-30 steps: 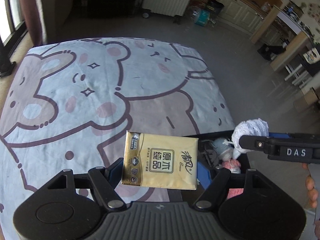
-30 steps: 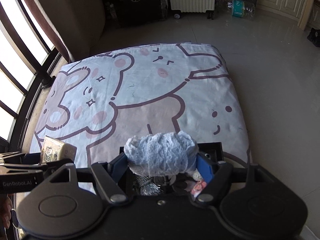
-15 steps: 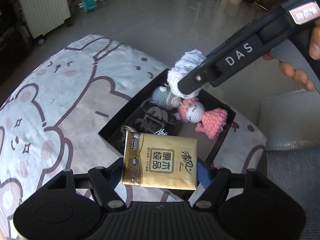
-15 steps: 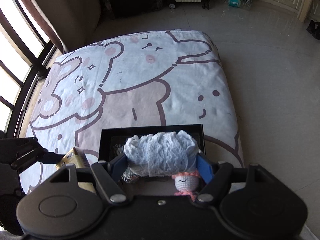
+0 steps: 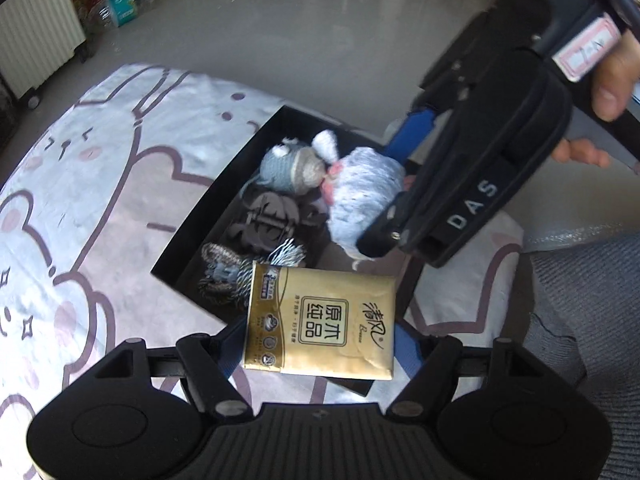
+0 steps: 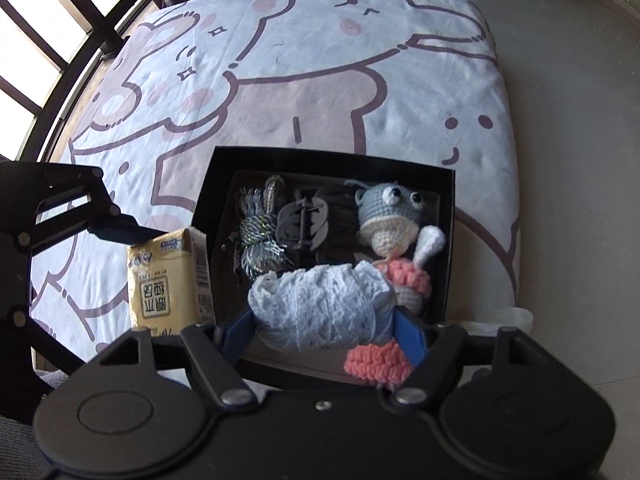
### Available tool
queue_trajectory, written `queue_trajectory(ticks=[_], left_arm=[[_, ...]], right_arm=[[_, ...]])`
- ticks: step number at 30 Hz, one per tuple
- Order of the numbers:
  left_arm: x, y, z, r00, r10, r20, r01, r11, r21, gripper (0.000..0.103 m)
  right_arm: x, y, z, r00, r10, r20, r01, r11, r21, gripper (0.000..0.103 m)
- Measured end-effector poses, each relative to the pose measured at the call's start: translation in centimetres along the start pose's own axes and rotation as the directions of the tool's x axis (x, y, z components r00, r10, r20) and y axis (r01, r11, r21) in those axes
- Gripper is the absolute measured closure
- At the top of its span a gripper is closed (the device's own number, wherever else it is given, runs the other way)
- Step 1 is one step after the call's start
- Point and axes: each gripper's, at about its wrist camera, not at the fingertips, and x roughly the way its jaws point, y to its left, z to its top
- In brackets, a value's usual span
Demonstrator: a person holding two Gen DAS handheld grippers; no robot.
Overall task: Organize objects
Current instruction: 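Lower the left tool's tissue pack while the right tool lowers the cloth into the box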
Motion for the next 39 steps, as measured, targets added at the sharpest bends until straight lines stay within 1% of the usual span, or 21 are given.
queue_trajectory(ticks=[2, 5, 11, 15, 18, 24, 28, 31, 33, 35, 39], left_arm=[[0.2, 0.5, 0.0, 1.0, 0.0, -0.012, 0.0, 1.0, -0.026, 0.028], [0.2, 0.7, 0.0, 1.0, -0.009, -0.022, 0.008, 0.999, -0.033, 0.028], [0.5, 0.7, -0.1, 0.998, -0.019, -0.056, 0.017, 0.999, -0.044, 0.028], [0.7, 0.8, -0.2, 0.997, -0.043, -0.069, 0.037, 0.996, -0.079, 0.028], [0.7, 1.0, -0.1, 0.997, -0.053, -0.06, 0.047, 0.994, -0.099, 0.028], [1.0, 0.6, -0.1, 0.995, -0.06, -0.085, 0.053, 0.996, -0.073, 0.028], [0.7, 0.6, -0.4, 0.994, -0.058, -0.093, 0.053, 0.997, -0.055, 0.028], [0.3, 0.9, -0.9, 0.993, -0.068, -0.092, 0.062, 0.996, -0.065, 0.028], [0.1, 1.1, -1.1, 0.994, -0.057, -0.091, 0.051, 0.996, -0.071, 0.028], [-0.1, 1.3, -1.1, 0.995, -0.048, -0.084, 0.041, 0.996, -0.08, 0.028], [-0.1, 1.3, -1.1, 0.996, -0.038, -0.081, 0.032, 0.997, -0.074, 0.028]], right_arm=[[0.5, -0.4, -0.1, 0.999, 0.034, -0.016, -0.033, 0.998, 0.045, 0.027], [1.5, -1.1, -0.1, 0.996, 0.083, -0.039, -0.077, 0.988, 0.131, 0.027], [3.2, -1.3, 0.3, 0.995, 0.082, -0.059, -0.067, 0.972, 0.224, 0.027], [4.5, -0.5, 0.9, 0.994, 0.058, -0.094, -0.037, 0.977, 0.212, 0.027], [5.2, 0.2, 1.2, 0.993, 0.026, -0.112, -0.005, 0.983, 0.186, 0.027], [6.0, -0.1, 1.3, 0.991, -0.003, -0.134, 0.027, 0.983, 0.184, 0.027], [5.8, 0.1, 1.1, 0.991, 0.008, -0.136, 0.009, 0.992, 0.124, 0.027], [5.7, 0.4, 0.9, 0.988, 0.022, -0.153, -0.016, 0.999, 0.038, 0.027], [5.7, 1.1, 0.5, 0.985, 0.008, -0.171, -0.019, 0.998, -0.062, 0.027], [5.7, 1.9, 0.1, 0.982, -0.012, -0.189, -0.019, 0.987, -0.161, 0.027], [5.8, 3.7, 0.2, 0.974, -0.088, -0.209, 0.012, 0.941, -0.338, 0.027]])
